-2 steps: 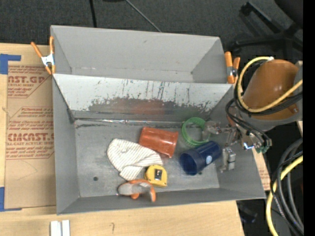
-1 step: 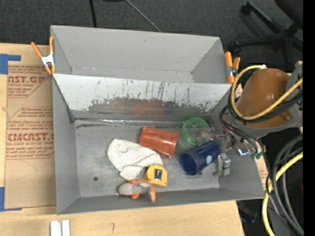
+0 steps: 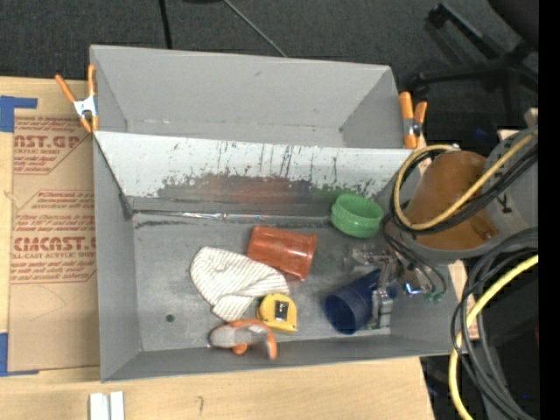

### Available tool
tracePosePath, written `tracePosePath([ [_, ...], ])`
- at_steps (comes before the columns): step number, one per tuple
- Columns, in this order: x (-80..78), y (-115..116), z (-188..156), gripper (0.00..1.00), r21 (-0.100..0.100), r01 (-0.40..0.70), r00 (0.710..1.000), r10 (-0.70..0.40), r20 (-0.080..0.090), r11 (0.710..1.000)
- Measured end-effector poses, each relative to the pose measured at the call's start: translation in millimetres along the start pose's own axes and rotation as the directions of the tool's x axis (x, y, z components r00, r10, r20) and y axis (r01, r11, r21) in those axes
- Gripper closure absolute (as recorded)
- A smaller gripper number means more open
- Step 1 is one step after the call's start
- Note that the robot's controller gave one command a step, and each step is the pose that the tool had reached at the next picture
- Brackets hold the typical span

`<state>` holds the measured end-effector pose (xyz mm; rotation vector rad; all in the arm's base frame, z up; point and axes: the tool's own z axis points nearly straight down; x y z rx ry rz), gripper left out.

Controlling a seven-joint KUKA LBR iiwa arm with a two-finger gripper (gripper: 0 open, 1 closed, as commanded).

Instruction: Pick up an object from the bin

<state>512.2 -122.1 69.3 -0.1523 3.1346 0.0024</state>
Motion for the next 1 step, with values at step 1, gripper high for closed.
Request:
tracePosePath([
  [1, -7.9, -2.0, 0.1, 1.00, 0.001, 0.176, 0.984, -0.176, -0.003, 0.984],
])
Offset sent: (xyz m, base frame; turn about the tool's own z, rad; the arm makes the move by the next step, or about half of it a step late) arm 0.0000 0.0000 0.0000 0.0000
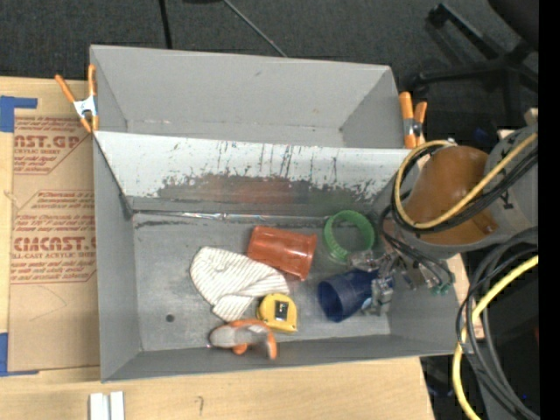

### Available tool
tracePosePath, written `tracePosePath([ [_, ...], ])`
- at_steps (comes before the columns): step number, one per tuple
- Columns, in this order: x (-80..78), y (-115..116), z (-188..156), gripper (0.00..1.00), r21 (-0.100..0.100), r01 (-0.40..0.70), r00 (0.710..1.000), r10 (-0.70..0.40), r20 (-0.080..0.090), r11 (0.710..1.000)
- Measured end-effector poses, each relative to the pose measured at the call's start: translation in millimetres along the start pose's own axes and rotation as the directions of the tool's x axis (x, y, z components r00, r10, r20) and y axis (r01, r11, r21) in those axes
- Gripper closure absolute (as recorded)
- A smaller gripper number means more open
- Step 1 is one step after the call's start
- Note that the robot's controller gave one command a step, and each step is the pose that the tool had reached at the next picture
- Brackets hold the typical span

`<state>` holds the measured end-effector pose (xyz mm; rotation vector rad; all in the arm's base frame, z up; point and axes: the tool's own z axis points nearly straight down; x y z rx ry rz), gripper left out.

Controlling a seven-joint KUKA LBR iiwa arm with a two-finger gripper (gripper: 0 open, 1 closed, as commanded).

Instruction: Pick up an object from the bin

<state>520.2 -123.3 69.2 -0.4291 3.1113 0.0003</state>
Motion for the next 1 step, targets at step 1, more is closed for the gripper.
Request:
tracePosePath([
  [1, 0.0, 0.0, 0.0, 1.00, 0.000, 0.000, 1.000, 0.000, 0.000, 1.000],
])
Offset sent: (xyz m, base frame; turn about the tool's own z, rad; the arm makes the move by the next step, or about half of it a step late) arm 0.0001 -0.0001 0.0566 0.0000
